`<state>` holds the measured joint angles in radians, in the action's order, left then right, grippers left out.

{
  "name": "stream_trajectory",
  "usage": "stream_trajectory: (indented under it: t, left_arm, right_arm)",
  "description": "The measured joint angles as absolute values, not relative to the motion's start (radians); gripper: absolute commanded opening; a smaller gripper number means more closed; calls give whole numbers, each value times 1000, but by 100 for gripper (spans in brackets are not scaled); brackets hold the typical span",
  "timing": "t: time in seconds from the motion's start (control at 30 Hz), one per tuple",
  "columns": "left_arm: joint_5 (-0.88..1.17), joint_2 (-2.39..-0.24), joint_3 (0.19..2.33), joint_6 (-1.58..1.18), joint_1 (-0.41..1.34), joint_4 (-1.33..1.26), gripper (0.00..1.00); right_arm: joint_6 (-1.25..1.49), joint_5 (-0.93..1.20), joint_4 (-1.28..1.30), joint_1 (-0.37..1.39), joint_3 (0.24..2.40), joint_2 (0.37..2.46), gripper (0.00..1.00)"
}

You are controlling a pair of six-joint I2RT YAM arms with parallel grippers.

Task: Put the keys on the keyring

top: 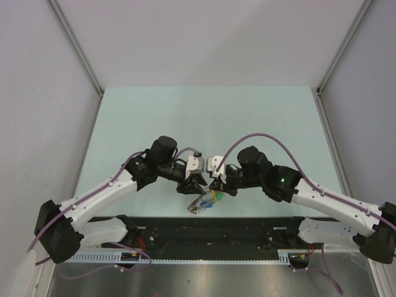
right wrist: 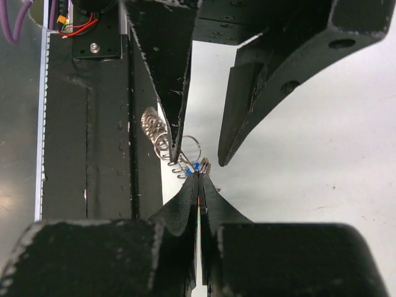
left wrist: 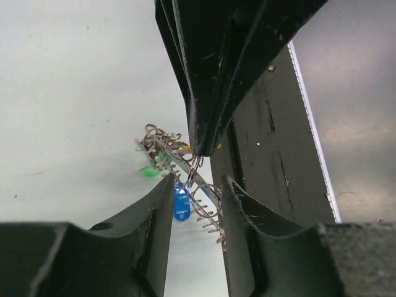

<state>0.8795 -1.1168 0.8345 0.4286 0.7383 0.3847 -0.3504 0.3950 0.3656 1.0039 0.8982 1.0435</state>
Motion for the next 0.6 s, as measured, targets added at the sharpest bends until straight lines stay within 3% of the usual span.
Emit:
stream_trajectory:
  t: [0.17,0.43,0.6]
  left_arm:
    - [906,-1135,834,427,738,373,31]
    - [916,-1139,834,413,741,330,10]
    - [916,-1139,832,408,745,326,7]
  right_arm:
    - [-360,401,369,1004,898,1044,0]
    - [-361,401,369,1005,898,1044,0]
    - [-360,396,371,1005,900,1044,0]
